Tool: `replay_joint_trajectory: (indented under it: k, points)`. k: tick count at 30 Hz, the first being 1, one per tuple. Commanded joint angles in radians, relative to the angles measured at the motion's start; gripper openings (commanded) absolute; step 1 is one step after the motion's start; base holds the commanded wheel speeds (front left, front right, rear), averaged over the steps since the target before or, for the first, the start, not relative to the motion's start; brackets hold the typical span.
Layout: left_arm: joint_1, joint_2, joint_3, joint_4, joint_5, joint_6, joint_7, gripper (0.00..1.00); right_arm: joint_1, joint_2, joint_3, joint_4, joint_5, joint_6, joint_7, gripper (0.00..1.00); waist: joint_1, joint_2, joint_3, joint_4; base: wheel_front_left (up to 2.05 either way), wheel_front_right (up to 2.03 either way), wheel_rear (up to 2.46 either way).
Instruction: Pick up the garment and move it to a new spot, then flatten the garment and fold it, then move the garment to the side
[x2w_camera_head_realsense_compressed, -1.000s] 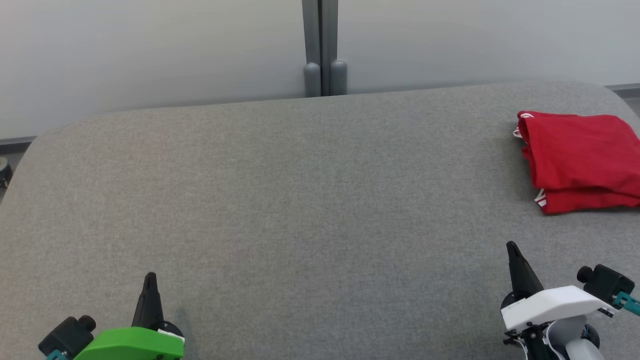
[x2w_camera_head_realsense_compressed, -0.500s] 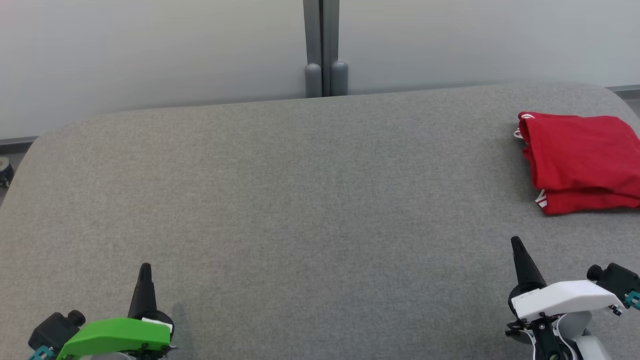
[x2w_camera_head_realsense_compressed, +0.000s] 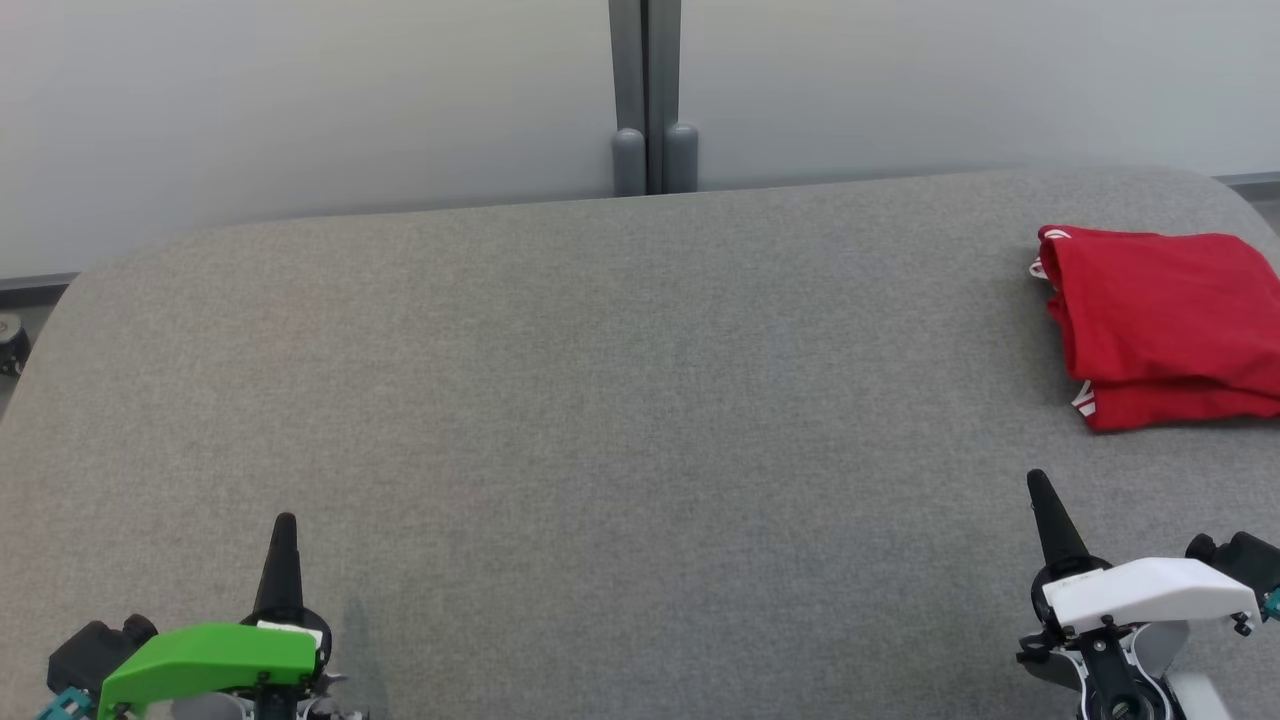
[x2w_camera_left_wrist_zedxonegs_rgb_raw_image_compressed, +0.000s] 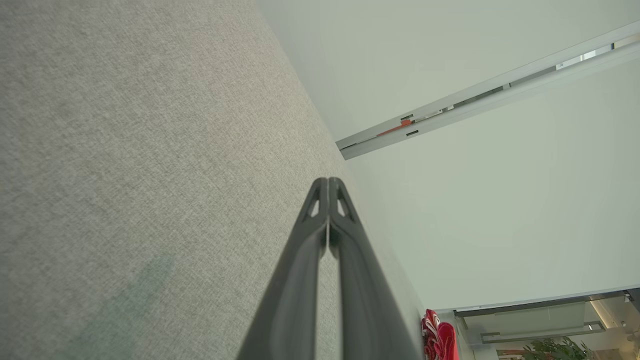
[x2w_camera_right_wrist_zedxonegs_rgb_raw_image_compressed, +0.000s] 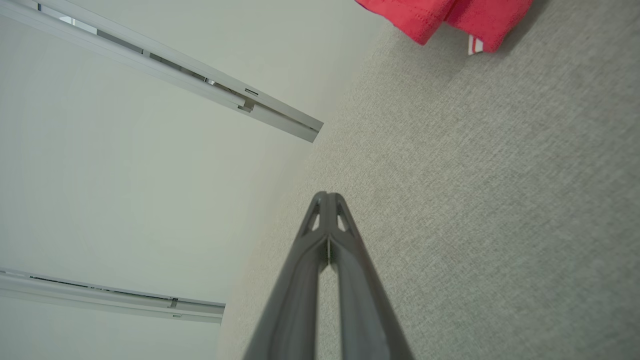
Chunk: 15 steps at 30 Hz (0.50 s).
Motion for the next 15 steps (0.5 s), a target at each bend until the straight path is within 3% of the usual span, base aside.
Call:
replay_joint_trajectory:
  k: [1, 15]
  points:
    - [-0.027, 0.004, 0.007, -0.01, -0.025, -0.006, 0.008, 0.0, -0.021, -0.005, -0.007, -0.014, 0.028, 0.0, 0.008, 0.0, 0.0, 0.0, 0.0, 0.0, 0.0, 0.0, 0.0]
    - [-0.045, 0.005, 0.025, -0.013, -0.139, -0.007, 0.044, 0.0, -0.025, -0.006, -0.02, -0.021, 0.158, 0.0, 0.042, 0.0, 0.0, 0.0, -0.002, 0.003, 0.0, 0.0, 0.0]
